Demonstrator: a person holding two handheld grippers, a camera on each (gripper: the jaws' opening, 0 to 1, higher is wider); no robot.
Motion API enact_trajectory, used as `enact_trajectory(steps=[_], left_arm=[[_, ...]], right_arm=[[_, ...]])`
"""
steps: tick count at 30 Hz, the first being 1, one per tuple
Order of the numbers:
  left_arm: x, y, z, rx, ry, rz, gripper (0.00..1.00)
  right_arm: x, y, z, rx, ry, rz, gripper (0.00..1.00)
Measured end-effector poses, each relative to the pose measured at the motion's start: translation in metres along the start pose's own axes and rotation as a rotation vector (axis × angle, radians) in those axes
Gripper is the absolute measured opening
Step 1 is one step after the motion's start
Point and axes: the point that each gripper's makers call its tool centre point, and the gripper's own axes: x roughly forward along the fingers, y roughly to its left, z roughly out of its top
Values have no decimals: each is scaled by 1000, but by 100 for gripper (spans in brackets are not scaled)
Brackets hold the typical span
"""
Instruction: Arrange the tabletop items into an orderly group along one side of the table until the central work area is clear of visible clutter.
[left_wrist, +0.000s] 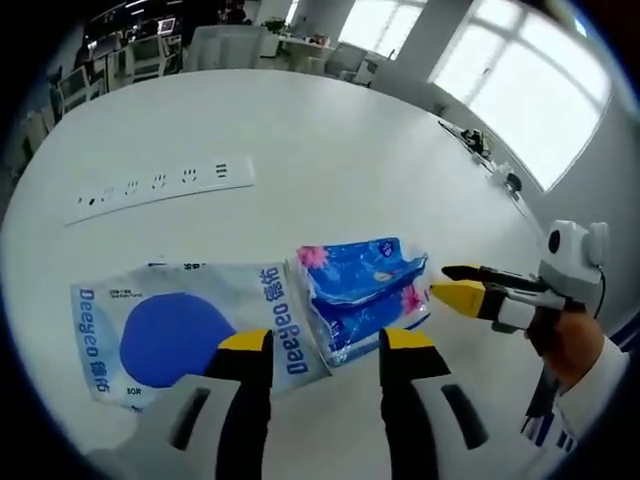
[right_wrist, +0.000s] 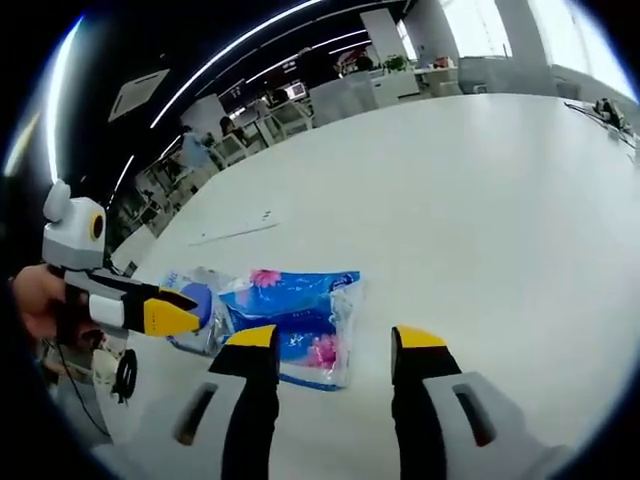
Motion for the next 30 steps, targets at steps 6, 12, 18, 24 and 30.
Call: enact_trajectory(steps=[6, 12, 18, 24, 30], left_arm=[[-7, 0, 5, 10, -14, 0, 45], [-17, 2, 8, 22, -25, 2, 49], [-29, 2, 14, 34, -50, -1, 52], [-43, 3, 18, 61, -64, 0, 53], [-52, 2, 20, 70, -80, -1, 54]], right_arm=[[-7, 8, 7, -8, -17, 8, 47], [-15, 16, 11, -6, -36, 17, 50], [-32, 33, 17, -15, -60, 25, 53], [-45, 44, 16, -23, -67, 30, 56], [-56, 53, 18, -34, -76, 37, 57]])
